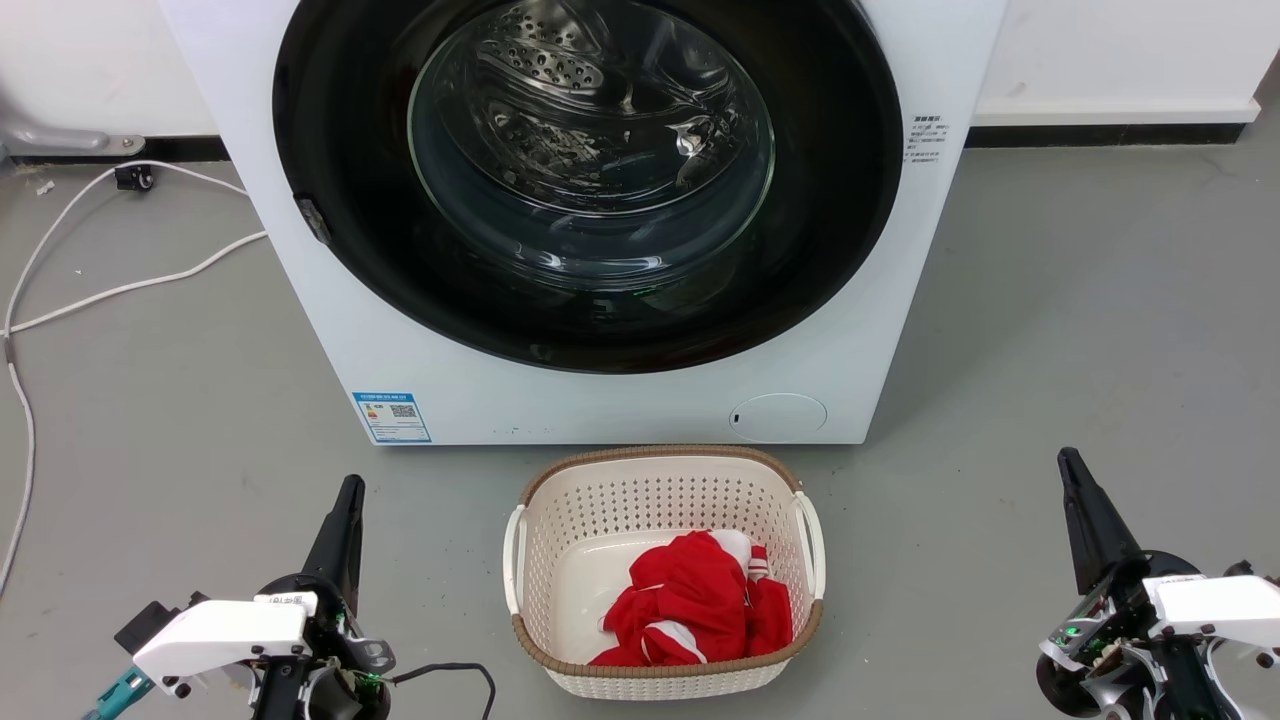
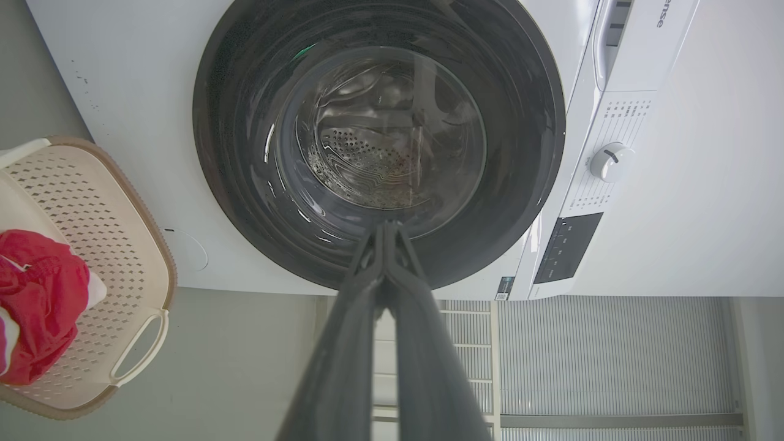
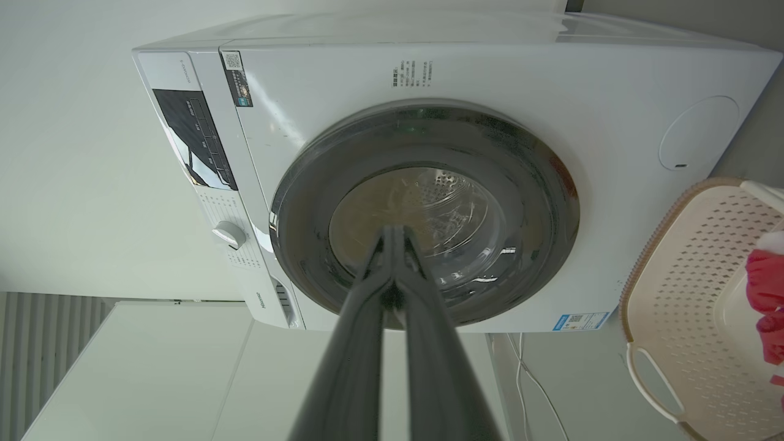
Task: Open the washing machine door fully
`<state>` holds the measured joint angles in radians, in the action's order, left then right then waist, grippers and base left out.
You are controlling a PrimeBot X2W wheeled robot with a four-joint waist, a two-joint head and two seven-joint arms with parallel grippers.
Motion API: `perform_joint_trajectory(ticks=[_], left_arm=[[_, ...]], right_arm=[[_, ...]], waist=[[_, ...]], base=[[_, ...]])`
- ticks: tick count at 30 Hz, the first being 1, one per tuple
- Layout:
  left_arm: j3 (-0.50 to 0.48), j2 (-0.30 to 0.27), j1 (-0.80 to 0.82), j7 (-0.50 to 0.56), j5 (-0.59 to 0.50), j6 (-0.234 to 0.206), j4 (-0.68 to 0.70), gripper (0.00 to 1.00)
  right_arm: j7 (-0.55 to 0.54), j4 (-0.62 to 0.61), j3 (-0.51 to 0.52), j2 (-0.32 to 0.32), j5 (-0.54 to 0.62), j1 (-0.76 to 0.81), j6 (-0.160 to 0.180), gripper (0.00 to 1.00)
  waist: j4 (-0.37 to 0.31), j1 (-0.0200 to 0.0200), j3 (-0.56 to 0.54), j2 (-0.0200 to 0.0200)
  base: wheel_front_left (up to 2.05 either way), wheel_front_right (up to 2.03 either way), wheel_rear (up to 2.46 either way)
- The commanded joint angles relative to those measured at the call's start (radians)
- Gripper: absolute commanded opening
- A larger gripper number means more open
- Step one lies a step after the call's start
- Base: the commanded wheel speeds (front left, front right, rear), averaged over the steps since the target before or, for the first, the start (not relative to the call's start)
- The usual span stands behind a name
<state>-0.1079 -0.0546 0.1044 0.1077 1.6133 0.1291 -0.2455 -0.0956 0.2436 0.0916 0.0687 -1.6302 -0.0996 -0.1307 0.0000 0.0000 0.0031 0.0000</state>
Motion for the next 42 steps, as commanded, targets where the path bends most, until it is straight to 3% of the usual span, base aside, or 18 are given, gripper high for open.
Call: perform_joint_trajectory(ticks=[1,4,5,19,32,42], left_arm=[[-0.004,0.001,0.008,0.005,-0.002,0.003,-0.001,0.00],[-0.004,0.001,0.008,0.003,-0.002,0.003,-0.001,0.00],[0.000,0.000,0.000,0.003,0.000,0.000,0.000,1.00],[0.043,-0.002,-0.014,-0.056,-0.039,0.000,0.046,1.00],[0.040,-0.003,-0.007,-0.114,-0.265,0.000,0.147,1.00],[0.040,0.000,-0.017,-0.152,-0.475,0.001,0.189,1.00]], right_arm=[[-0.001,0.003,0.002,-0.002,0.003,-0.013,0.000,0.00],[-0.002,0.003,0.003,-0.002,0.004,-0.014,0.000,0.00],[-0.002,0.000,0.001,-0.001,0.002,0.000,0.000,1.00],[0.056,-0.030,-0.026,-0.006,0.047,0.026,0.000,1.00],[0.111,-0.129,-0.049,-0.008,0.332,0.036,0.000,1.00],[0.147,-0.192,-0.075,-0.010,0.622,0.049,0.000,1.00]], waist=[[0.000,0.0000,0.000,0.0000],[0.000,0.0000,0.000,0.0000],[0.000,0.0000,0.000,0.0000],[0.000,0.0000,-0.001,0.0000],[0.001,0.0000,-0.001,0.0000],[0.004,0.0000,-0.002,0.0000]], base=[[0.00,0.00,0.00],[0.00,0.00,0.00],[0.00,0.00,0.00],[0.00,0.00,0.00],[0.00,0.00,0.00],[0.00,0.00,0.00]])
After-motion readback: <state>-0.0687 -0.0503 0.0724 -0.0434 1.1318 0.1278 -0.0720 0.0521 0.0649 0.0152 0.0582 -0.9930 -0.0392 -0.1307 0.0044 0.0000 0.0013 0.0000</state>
